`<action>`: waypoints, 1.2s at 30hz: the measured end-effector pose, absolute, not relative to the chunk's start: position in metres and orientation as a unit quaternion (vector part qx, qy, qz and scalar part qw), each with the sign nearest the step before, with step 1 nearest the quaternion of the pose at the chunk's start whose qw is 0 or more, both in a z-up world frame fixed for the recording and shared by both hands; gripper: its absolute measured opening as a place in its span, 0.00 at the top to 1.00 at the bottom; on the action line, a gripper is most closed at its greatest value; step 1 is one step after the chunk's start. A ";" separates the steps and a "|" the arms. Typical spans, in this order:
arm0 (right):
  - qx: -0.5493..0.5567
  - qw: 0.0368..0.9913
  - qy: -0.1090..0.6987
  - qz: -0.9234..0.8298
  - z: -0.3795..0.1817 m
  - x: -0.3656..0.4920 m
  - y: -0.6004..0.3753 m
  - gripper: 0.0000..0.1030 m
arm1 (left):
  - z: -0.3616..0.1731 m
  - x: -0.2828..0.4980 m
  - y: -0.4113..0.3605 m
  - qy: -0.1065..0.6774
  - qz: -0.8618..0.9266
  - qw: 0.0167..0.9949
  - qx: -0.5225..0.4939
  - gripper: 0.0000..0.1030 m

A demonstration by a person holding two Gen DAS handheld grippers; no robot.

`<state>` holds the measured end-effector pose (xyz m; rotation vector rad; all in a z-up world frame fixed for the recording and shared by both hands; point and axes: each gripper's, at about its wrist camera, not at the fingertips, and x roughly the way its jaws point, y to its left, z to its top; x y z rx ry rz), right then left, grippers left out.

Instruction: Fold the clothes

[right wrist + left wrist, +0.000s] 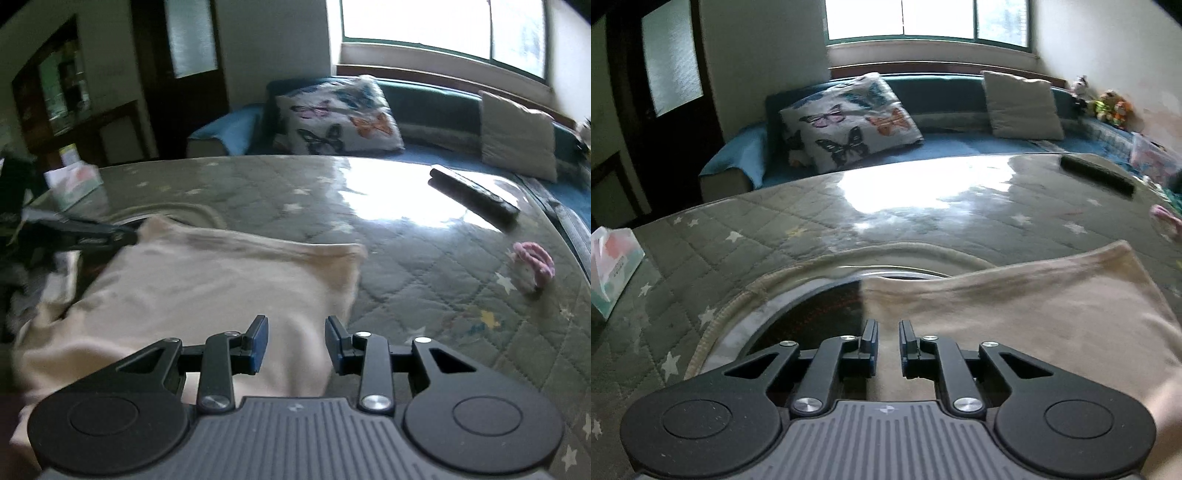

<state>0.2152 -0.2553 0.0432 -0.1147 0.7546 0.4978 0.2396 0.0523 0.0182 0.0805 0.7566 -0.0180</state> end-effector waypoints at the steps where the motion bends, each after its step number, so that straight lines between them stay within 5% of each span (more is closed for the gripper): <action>1: -0.058 0.896 0.363 0.250 0.046 0.209 -0.254 0.67 | 0.020 0.235 0.049 0.369 -0.016 0.928 0.042 0.84; 22: -0.199 0.806 0.335 0.446 0.033 0.067 -0.171 0.68 | 0.007 0.192 0.010 0.386 -0.066 0.916 0.086 0.78; 24: -0.212 0.808 0.334 0.436 0.025 0.068 -0.165 0.73 | 0.006 0.192 0.012 0.387 -0.066 0.916 0.086 0.78; 28: -0.207 0.811 0.336 0.431 0.022 0.070 -0.166 0.97 | 0.003 0.193 0.015 0.390 -0.062 0.915 0.083 0.78; 36: -0.222 0.790 0.341 0.458 0.032 0.048 -0.177 0.98 | 0.000 0.193 0.018 0.386 -0.056 0.917 0.080 0.70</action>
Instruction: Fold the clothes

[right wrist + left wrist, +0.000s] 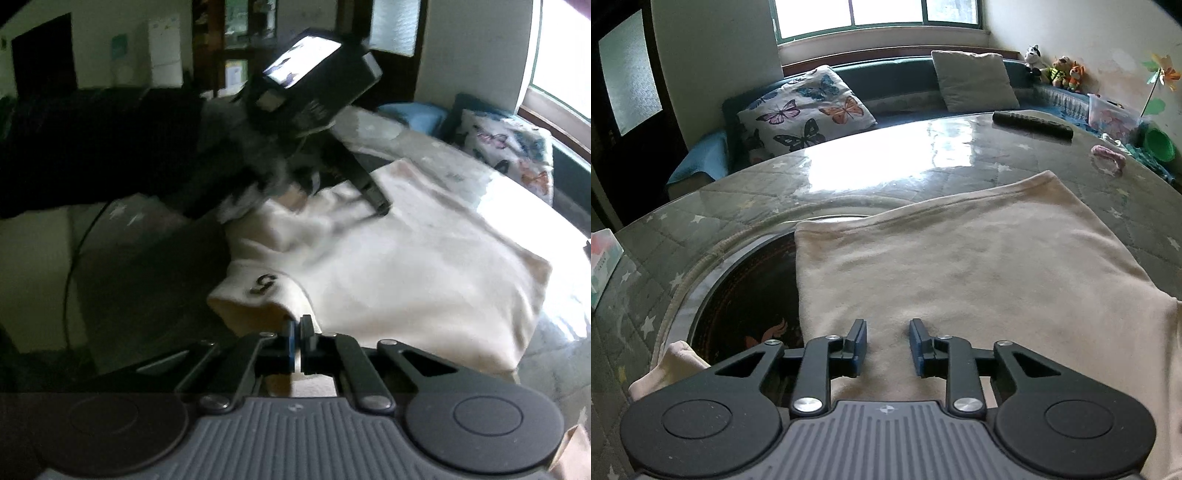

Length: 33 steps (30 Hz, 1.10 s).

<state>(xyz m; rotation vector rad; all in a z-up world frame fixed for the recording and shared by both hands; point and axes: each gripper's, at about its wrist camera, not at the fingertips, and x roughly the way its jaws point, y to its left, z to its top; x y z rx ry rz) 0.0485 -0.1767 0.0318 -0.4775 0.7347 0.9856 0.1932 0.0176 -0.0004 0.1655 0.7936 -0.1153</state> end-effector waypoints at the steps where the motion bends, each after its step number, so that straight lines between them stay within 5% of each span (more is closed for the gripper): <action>1: -0.224 0.789 0.344 0.457 0.029 0.046 -0.177 0.98 | 0.000 0.193 0.018 0.385 -0.054 0.918 0.081 0.68; 23: -0.139 0.812 0.394 0.408 0.035 0.056 -0.226 0.73 | 0.015 0.110 -0.019 0.320 -0.103 0.931 0.141 0.05; 33: -0.090 0.874 0.361 0.312 0.042 0.104 -0.253 0.70 | 0.008 0.083 -0.040 0.302 -0.120 0.932 0.161 0.01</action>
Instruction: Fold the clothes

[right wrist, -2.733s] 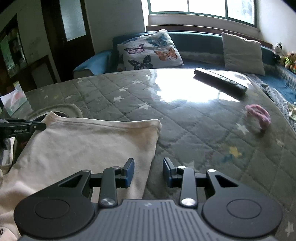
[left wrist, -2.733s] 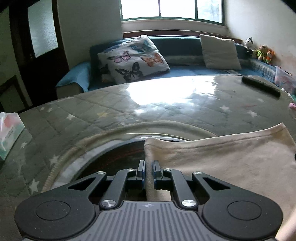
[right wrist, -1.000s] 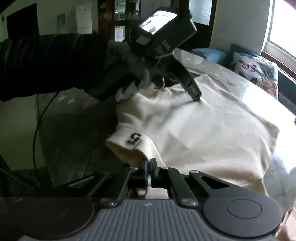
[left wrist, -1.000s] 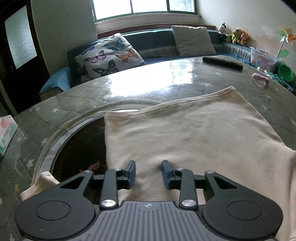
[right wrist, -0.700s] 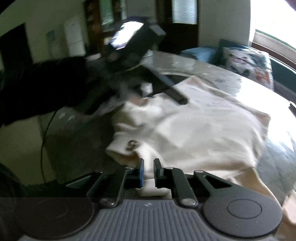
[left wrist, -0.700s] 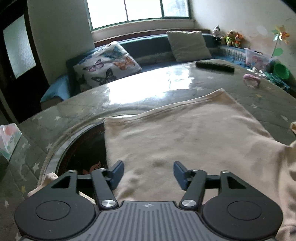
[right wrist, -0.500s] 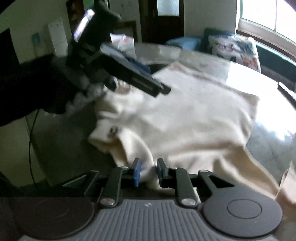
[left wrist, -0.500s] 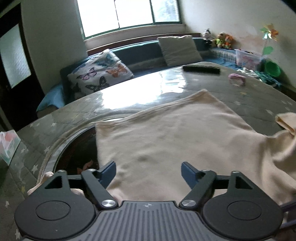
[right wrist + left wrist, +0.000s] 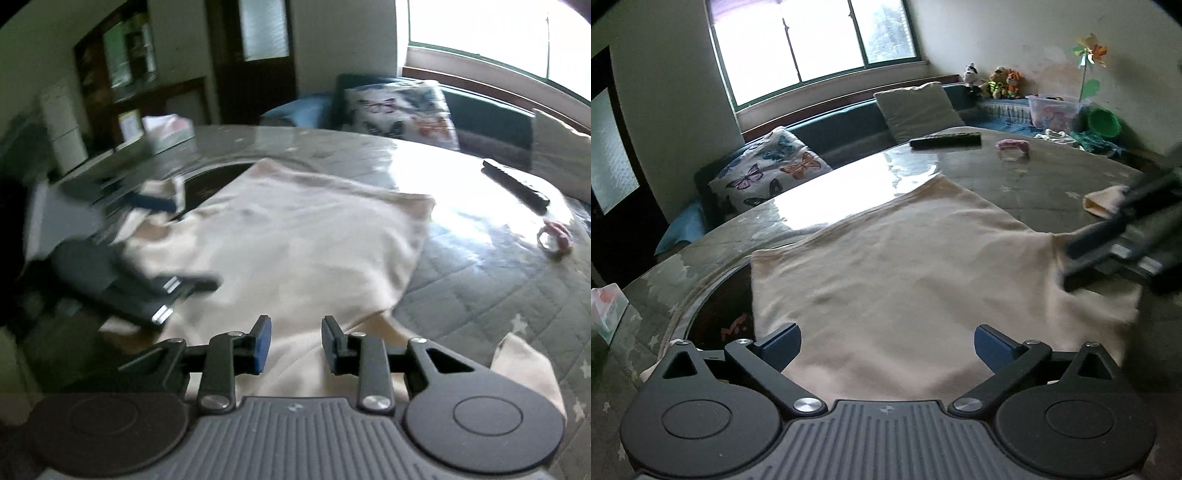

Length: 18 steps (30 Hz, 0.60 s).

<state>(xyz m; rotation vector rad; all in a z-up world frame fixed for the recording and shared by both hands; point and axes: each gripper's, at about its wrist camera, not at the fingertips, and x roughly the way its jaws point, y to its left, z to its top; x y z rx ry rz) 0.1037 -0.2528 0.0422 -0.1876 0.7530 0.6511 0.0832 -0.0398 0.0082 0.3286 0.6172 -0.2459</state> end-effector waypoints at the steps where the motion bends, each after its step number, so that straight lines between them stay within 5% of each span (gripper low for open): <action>1: -0.088 0.878 0.359 0.305 0.040 0.109 -0.253 0.67 | 0.007 0.081 -0.042 0.300 -0.123 0.932 0.163 0.01; 18: -0.122 0.880 0.354 0.293 0.032 0.098 -0.263 0.54 | -0.005 0.060 -0.079 0.277 -0.181 0.916 0.226 0.00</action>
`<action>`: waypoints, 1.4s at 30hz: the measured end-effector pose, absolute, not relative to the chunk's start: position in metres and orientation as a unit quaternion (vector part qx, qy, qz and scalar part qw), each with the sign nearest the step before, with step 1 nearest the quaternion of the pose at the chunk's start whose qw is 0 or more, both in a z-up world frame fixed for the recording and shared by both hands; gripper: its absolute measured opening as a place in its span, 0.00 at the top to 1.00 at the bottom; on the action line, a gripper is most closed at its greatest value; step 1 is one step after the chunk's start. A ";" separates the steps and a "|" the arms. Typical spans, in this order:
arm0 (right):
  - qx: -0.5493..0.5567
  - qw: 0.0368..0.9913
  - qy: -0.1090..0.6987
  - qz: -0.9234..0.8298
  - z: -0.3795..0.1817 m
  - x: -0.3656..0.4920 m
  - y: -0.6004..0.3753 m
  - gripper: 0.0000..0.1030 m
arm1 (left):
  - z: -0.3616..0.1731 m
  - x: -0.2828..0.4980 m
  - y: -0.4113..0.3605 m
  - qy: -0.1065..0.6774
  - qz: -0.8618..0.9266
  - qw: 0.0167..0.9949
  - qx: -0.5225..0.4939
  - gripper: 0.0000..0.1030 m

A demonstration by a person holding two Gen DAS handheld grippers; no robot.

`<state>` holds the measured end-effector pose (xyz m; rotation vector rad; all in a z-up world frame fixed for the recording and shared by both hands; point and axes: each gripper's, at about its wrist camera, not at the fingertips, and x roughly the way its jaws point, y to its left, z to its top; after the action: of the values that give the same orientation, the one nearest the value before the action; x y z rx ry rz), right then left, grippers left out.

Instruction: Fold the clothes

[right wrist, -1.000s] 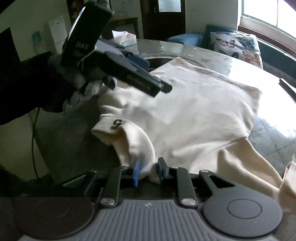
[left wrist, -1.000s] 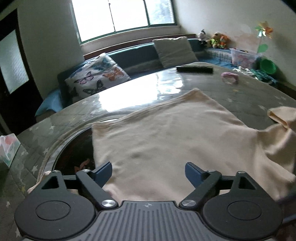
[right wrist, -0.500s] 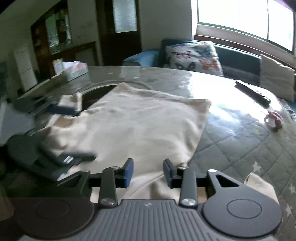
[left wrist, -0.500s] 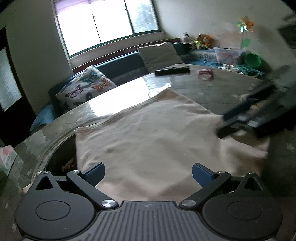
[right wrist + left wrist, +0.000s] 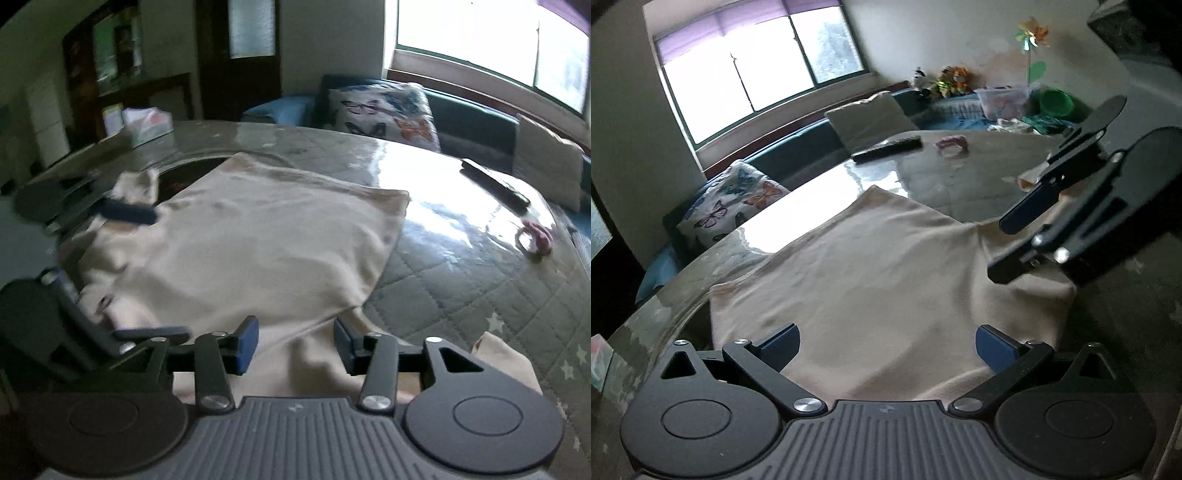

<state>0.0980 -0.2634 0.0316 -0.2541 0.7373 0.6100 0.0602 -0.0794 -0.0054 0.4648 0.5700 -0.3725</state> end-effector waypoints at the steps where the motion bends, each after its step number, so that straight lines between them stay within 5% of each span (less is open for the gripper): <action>1: -0.135 0.877 0.355 0.294 0.030 0.093 -0.262 0.54 | -0.007 0.059 -0.081 0.278 -0.184 0.914 0.230 0.00; 6: -0.171 0.876 0.351 0.282 0.025 0.072 -0.265 0.47 | -0.009 0.056 -0.085 0.271 -0.188 0.913 0.239 0.00; 28: 0.015 0.935 0.354 0.017 0.020 0.100 -0.408 0.46 | -0.013 0.054 -0.107 0.269 -0.215 0.908 0.237 0.00; 42: 0.002 0.941 0.336 0.046 0.023 0.117 -0.391 0.41 | -0.012 0.057 -0.108 0.273 -0.215 0.908 0.233 0.00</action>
<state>0.1172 -0.3911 0.0232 0.0042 0.6863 0.0934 0.0567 -0.1084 -0.0124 0.4814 0.5624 -0.4432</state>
